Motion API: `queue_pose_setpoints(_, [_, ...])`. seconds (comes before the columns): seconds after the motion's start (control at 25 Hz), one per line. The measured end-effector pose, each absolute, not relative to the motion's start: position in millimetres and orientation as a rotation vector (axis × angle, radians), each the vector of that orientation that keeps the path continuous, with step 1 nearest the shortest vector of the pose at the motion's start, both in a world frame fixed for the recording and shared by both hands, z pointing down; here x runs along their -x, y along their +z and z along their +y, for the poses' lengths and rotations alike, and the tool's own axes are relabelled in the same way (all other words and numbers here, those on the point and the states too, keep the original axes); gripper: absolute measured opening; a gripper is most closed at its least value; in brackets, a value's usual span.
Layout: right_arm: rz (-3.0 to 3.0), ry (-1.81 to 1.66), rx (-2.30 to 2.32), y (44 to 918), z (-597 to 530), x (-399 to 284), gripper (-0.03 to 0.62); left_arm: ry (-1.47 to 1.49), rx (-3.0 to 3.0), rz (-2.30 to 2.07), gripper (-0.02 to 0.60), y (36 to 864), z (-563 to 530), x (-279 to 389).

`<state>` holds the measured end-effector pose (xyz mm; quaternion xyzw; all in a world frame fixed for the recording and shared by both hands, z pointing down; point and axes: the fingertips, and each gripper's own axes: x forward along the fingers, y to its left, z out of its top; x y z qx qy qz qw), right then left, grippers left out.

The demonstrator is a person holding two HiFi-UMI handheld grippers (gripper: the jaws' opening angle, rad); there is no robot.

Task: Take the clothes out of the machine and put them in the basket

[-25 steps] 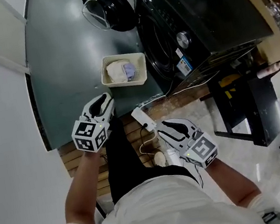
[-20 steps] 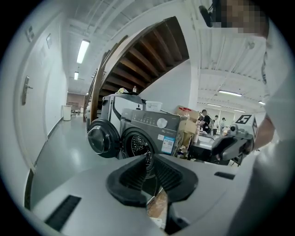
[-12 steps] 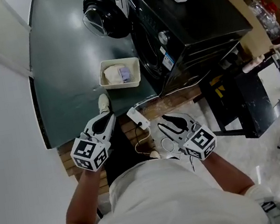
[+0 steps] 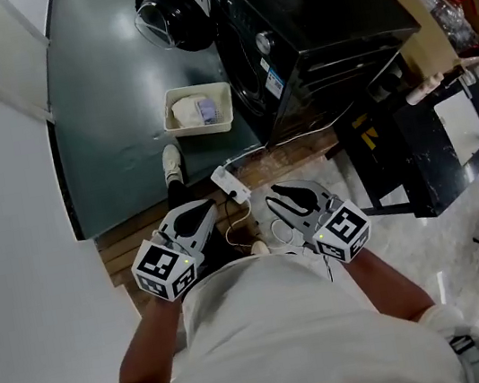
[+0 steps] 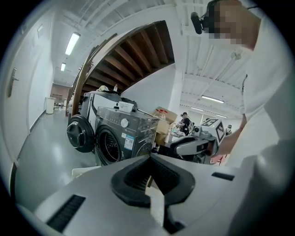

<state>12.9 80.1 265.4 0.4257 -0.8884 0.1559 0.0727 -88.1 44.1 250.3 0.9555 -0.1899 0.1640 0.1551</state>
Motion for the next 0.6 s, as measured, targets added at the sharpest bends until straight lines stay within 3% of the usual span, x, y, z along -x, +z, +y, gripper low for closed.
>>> queue_pose_setpoints(0.6, [-2.672, 0.453, -1.270, 262.2, 97.9, -4.9, 0.035, 0.478, -2.736, -0.493, -0.002, 245.2, 64.4, 74.6])
